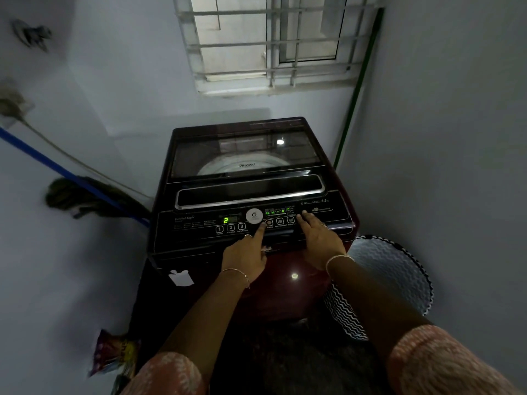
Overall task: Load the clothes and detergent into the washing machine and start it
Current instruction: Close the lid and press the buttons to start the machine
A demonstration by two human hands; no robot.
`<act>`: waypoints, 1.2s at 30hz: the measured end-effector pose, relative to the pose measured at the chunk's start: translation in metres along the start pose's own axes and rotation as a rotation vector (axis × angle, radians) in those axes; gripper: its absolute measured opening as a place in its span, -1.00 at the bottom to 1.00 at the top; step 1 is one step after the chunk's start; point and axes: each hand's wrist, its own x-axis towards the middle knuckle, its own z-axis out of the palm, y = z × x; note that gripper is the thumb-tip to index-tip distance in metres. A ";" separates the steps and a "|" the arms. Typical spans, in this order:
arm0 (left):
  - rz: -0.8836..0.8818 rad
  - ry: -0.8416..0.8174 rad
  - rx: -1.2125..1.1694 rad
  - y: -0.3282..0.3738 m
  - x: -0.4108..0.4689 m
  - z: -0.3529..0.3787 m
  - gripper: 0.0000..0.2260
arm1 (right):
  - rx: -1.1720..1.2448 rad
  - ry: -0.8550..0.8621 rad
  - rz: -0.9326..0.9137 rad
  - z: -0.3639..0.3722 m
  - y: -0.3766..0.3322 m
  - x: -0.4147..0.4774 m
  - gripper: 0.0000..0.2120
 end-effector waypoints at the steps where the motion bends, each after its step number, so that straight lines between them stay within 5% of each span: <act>1: -0.004 0.020 -0.012 -0.002 -0.001 0.000 -0.39 | 0.001 0.000 -0.003 0.000 0.000 0.000 -0.19; 36: -0.069 -0.032 -0.045 0.000 -0.010 0.009 -0.32 | -0.121 0.006 -0.022 0.003 -0.006 0.000 -0.24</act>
